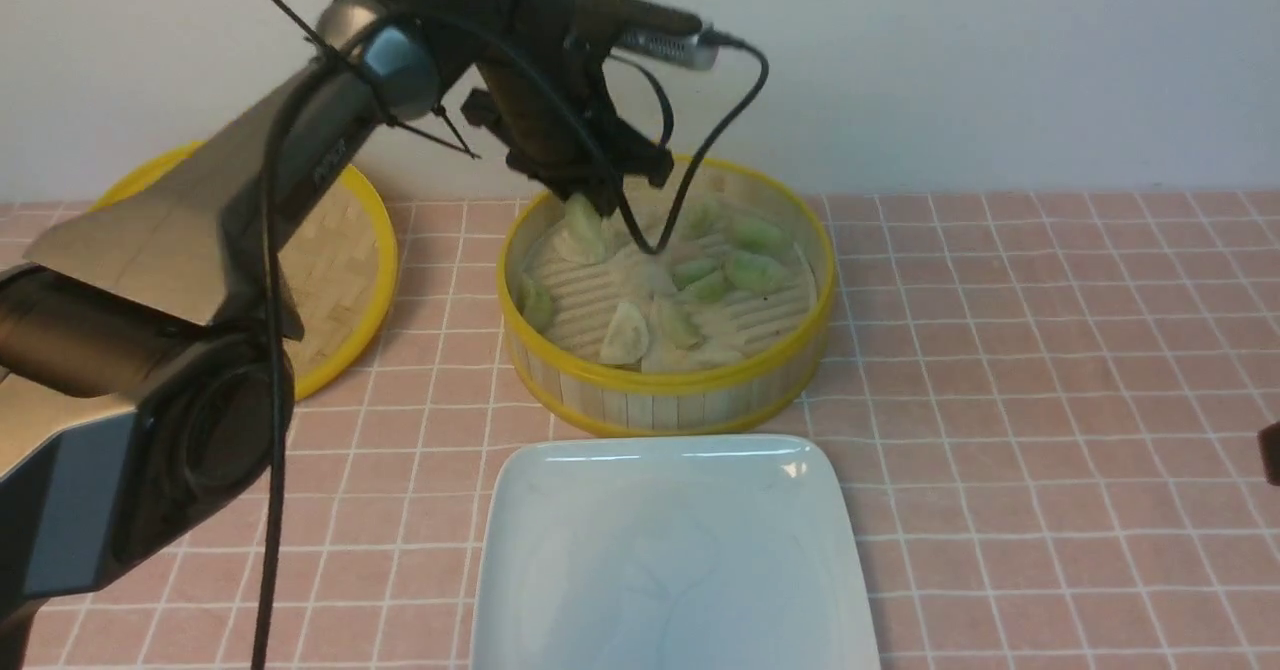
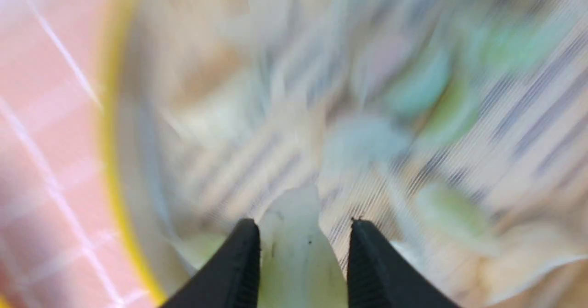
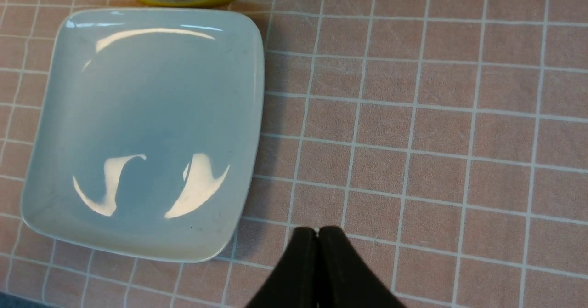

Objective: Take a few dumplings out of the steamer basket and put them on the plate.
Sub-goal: Use the left arm to grab a dumpling from the steamer, then use the left arm to put the dumpling into the plate

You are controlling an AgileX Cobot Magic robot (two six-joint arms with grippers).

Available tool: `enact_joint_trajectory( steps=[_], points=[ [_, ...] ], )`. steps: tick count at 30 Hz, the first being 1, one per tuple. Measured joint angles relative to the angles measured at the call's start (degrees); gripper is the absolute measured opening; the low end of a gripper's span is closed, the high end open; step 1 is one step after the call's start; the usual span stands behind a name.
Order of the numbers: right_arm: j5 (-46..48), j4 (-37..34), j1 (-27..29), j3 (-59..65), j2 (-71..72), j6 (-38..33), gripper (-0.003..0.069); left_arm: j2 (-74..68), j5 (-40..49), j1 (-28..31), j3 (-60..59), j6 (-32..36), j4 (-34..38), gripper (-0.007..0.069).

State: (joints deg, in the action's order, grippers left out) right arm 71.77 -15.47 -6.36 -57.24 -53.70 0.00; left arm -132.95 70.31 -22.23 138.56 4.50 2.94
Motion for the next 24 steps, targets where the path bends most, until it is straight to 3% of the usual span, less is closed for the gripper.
enact_joint_trajectory(
  steps=[6,13,18,24],
  points=[
    [0.0,0.0,0.0,0.0,0.0,-1.0,-0.0015,13.5,0.3,0.0,-10.4,-0.1,8.5,0.0218],
    [0.0,0.0,0.0,0.0,0.0,-1.6,-0.0015,28.6,0.3,-3.9,-41.8,0.0,9.6,0.0218],
    [-0.1,-0.8,0.0,0.0,0.0,-2.4,-0.0015,27.9,-4.4,-8.4,-55.2,0.0,9.5,0.0218],
    [-1.6,-1.3,0.0,-1.0,-0.7,-3.7,-0.0015,23.6,-9.2,-9.4,-57.5,0.0,9.4,0.0219]
  ],
)
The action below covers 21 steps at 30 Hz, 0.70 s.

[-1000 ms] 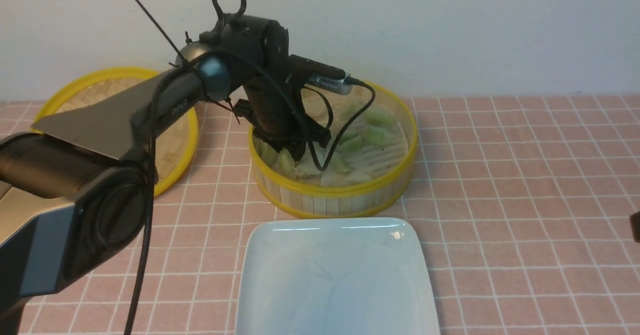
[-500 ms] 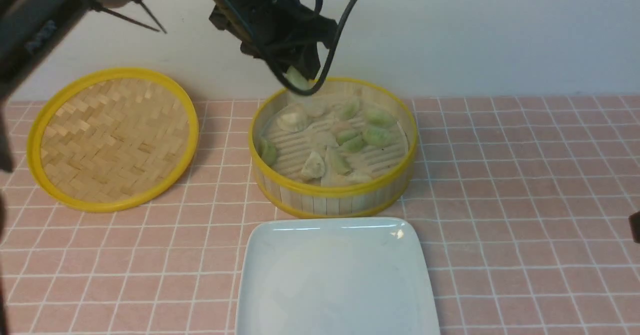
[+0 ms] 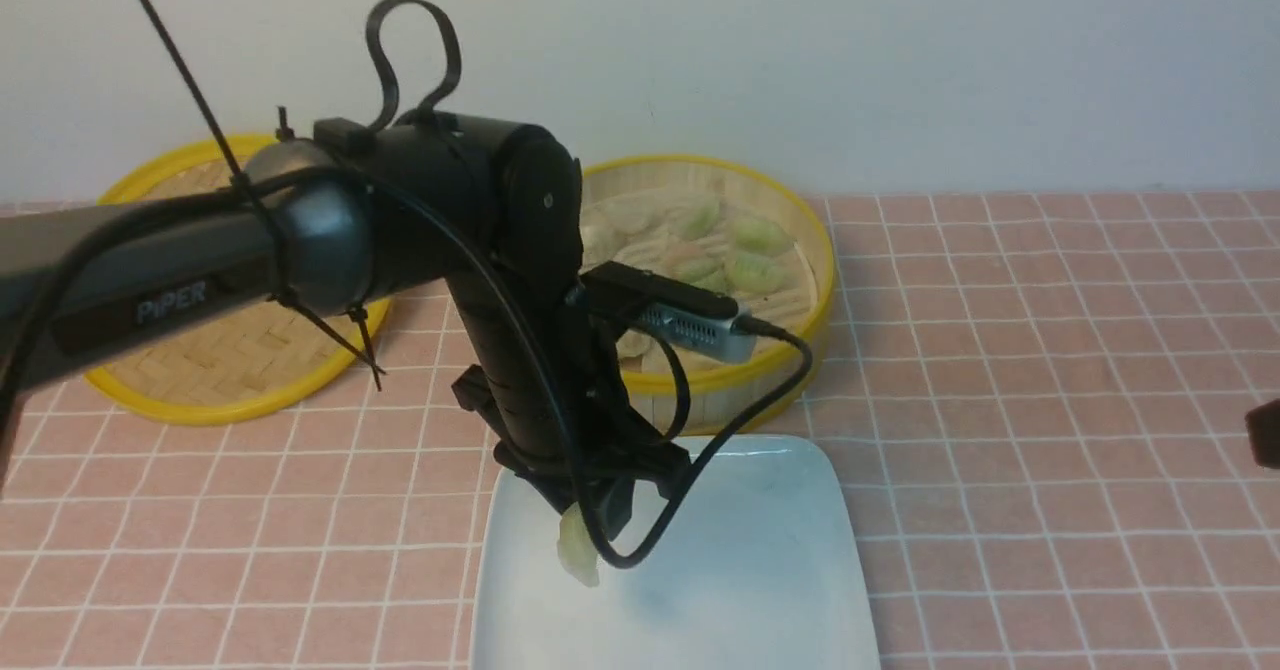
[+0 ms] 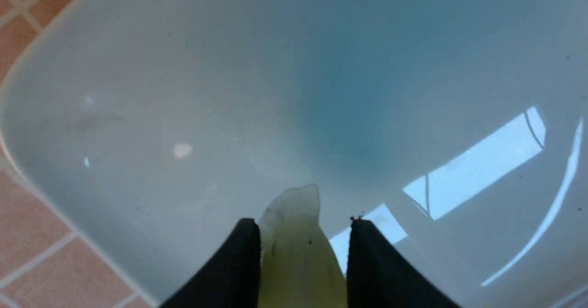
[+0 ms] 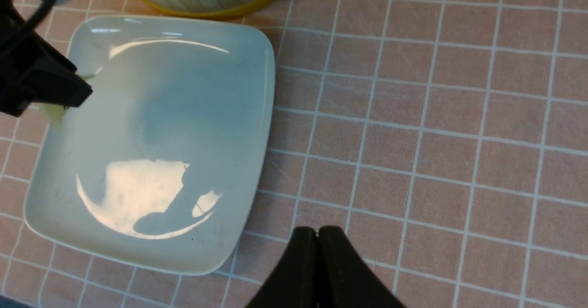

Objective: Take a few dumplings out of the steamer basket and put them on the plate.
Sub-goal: Use the left arm to put the dumpling into the plate, then use the right arm to grab a dumpling from inside the steamer

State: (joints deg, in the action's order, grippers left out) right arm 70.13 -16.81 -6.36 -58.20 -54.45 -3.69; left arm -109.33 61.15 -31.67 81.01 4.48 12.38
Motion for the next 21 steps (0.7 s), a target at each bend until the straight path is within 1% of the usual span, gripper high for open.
enact_joint_trajectory(
  steps=[3,4,7,9,10,11,13,14,16,17,18,19,20,21],
  points=[
    [0.6,-0.6,0.0,-2.7,-2.5,-1.0,-0.0015,-0.9,-0.1,0.0,0.0,0.0,0.0,0.0282],
    [1.3,-1.2,0.0,-4.5,-4.7,-1.4,-0.0015,-0.9,0.2,0.0,0.0,0.0,0.0,0.0335],
    [1.7,-2.3,-0.8,-9.5,-9.7,-2.5,-0.0015,-0.9,1.4,0.0,1.1,0.0,0.1,0.0459],
    [1.4,-2.4,-2.4,-12.5,-13.3,-2.9,-0.0013,-0.9,3.4,0.0,2.5,-0.1,-0.1,0.05],
    [1.1,-2.4,-3.3,-13.8,-15.0,-3.0,-0.0013,-0.8,4.2,0.0,3.1,-0.1,-0.2,0.0501],
    [0.6,-2.4,-4.5,-15.6,-17.4,-3.1,-0.0012,-0.6,5.6,0.0,3.9,-0.2,-0.6,0.049],
    [-1.0,-1.9,-7.3,-19.5,-23.1,-3.2,-0.001,1.0,7.3,0.0,5.2,-0.4,-2.3,0.0385],
    [-1.5,-1.5,-8.0,-21.2,-24.8,-3.2,-0.0008,2.2,7.5,0.0,5.4,-0.7,-3.2,0.0326],
    [-2.9,-0.1,-10.3,-25.9,-30.7,-3.4,-0.0001,5.7,7.7,0.0,5.5,-2.1,-5.9,0.017],
    [-3.7,0.9,-11.5,-28.9,-34.4,-3.4,0.0006,9.0,8.0,0.0,5.5,-3.3,-8.4,0.0089],
    [-4.3,2.4,-12.6,-32.0,-38.2,-3.5,0.0016,12.1,8.2,0.0,5.5,-5.2,-10.5,0.0037],
    [-4.3,2.6,-12.9,-33.0,-39.5,-3.5,0.002,12.6,8.3,0.0,5.5,-5.6,-10.8,0.0037],
    [-4.4,3.9,-13.8,-36.1,-43.3,-3.7,0.0034,16.4,8.7,0.0,5.6,-7.5,-12.7,0.001],
    [-4.4,4.7,-14.4,-38.7,-46.4,-3.9,0.0049,18.6,9.0,0.0,5.6,-8.6,-13.7,0.0003]
  ],
)
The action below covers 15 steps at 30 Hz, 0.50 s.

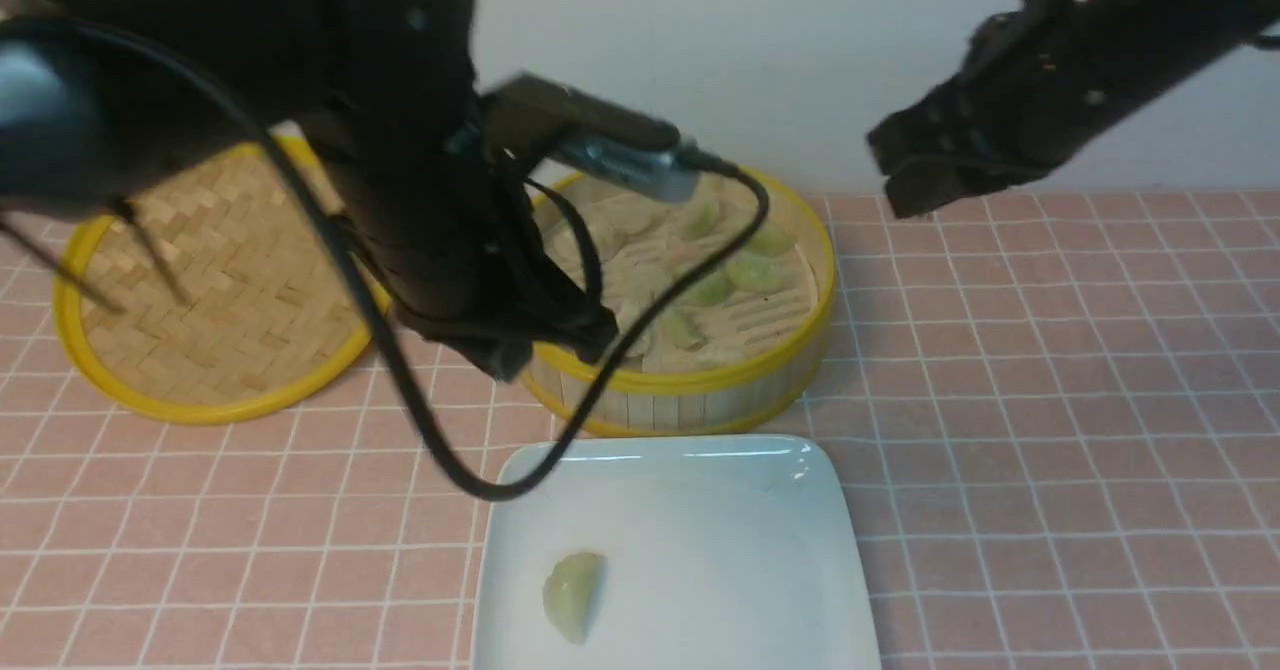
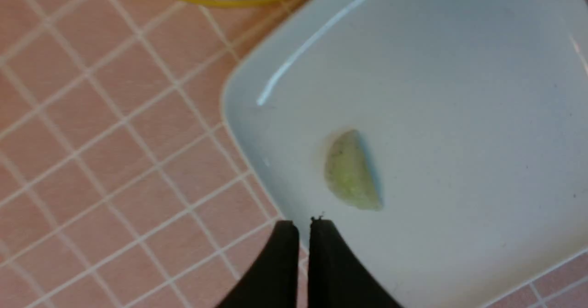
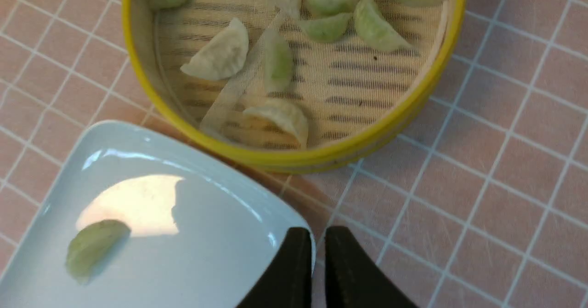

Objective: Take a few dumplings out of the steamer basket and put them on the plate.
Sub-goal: Use the right arm to grab a dumpling from inside the steamer

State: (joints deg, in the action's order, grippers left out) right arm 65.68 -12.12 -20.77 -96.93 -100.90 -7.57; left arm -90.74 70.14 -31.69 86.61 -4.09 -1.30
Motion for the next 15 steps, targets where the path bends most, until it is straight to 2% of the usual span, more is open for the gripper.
enact_joint_trajectory(
  steps=[3,8,9,11,15],
  points=[
    [0.1,0.6,-1.4,-6.7,-8.0,-1.2,0.0101,7.5,0.2,0.0,-1.2,-2.1,-1.5,-0.0006],
    [0.3,0.8,-4.7,-18.2,-22.6,-2.7,0.0267,19.1,1.4,0.0,-6.4,-4.3,-2.0,-0.0006],
    [0.3,0.8,-4.7,-18.2,-22.6,-2.7,0.0267,19.5,1.4,0.0,-6.6,-4.4,-2.0,-0.0006],
    [0.6,1.2,-6.1,-22.2,-27.4,-3.0,0.0354,24.3,1.6,0.0,-9.2,-6.1,-3.4,-0.0006],
    [0.3,1.2,-7.8,-25.8,-33.1,-4.0,0.0446,30.4,1.8,0.0,-12.0,-9.0,-7.3,-0.0006]
  ],
)
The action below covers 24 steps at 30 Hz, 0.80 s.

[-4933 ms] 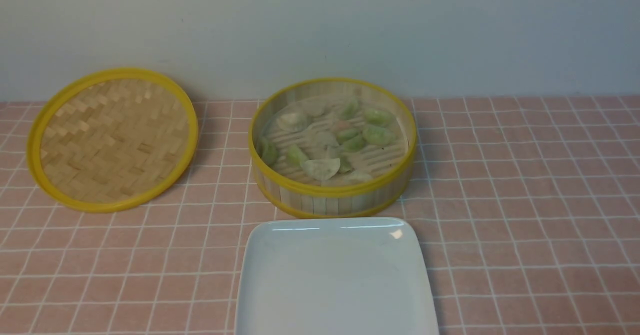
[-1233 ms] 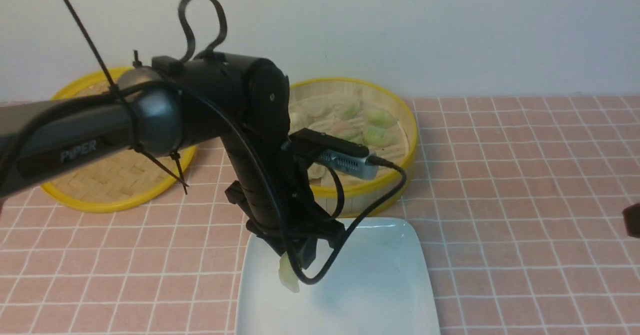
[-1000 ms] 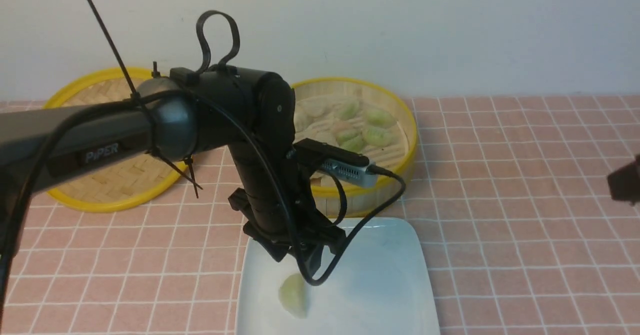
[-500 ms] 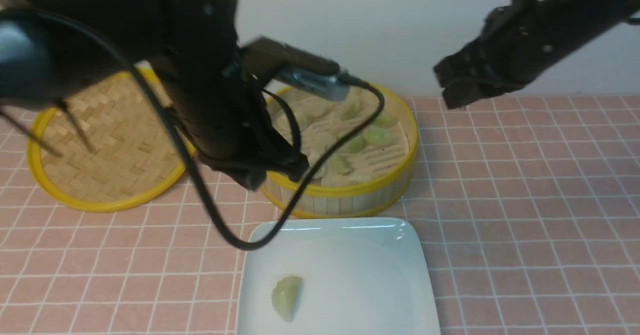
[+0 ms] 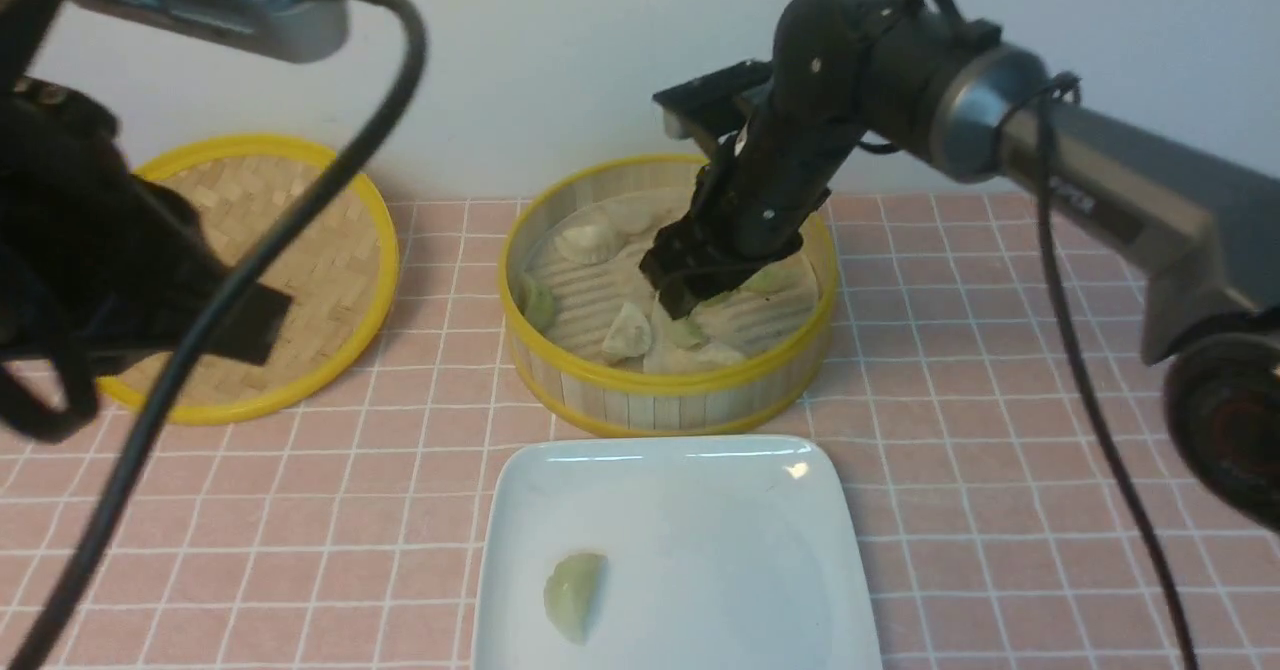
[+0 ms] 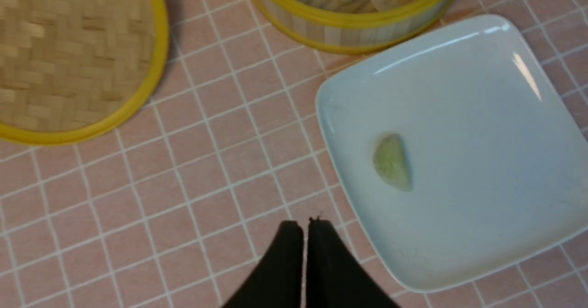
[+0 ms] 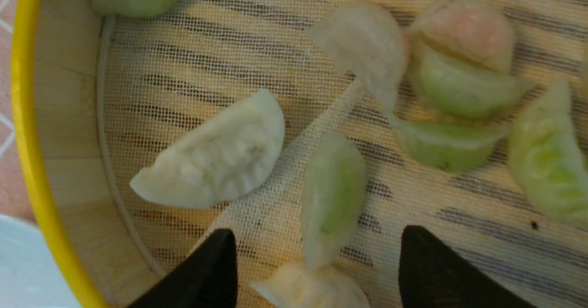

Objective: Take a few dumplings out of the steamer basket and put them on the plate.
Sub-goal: Use the right arm to grab a dumpling from inside the steamer

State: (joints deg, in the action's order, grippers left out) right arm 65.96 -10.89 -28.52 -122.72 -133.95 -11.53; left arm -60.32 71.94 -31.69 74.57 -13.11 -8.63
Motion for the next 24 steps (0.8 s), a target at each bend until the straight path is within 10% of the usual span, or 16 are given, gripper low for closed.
enact_joint_trajectory(
  steps=[8,13,24],
  points=[
    [-3.8,2.2,-0.8,-0.9,-5.4,-0.3,0.0435,5.9,0.3,0.0,-1.6,-3.5,-7.0,-0.0006],
    [-4.3,3.7,-0.8,-1.2,-5.3,-0.2,0.018,7.1,0.3,0.0,-1.7,-3.9,-7.9,-0.0006],
    [4.9,3.0,-0.8,-0.8,9.9,0.9,0.0192,7.1,0.3,0.0,-1.8,-3.9,-8.3,-0.0006]
  ],
)
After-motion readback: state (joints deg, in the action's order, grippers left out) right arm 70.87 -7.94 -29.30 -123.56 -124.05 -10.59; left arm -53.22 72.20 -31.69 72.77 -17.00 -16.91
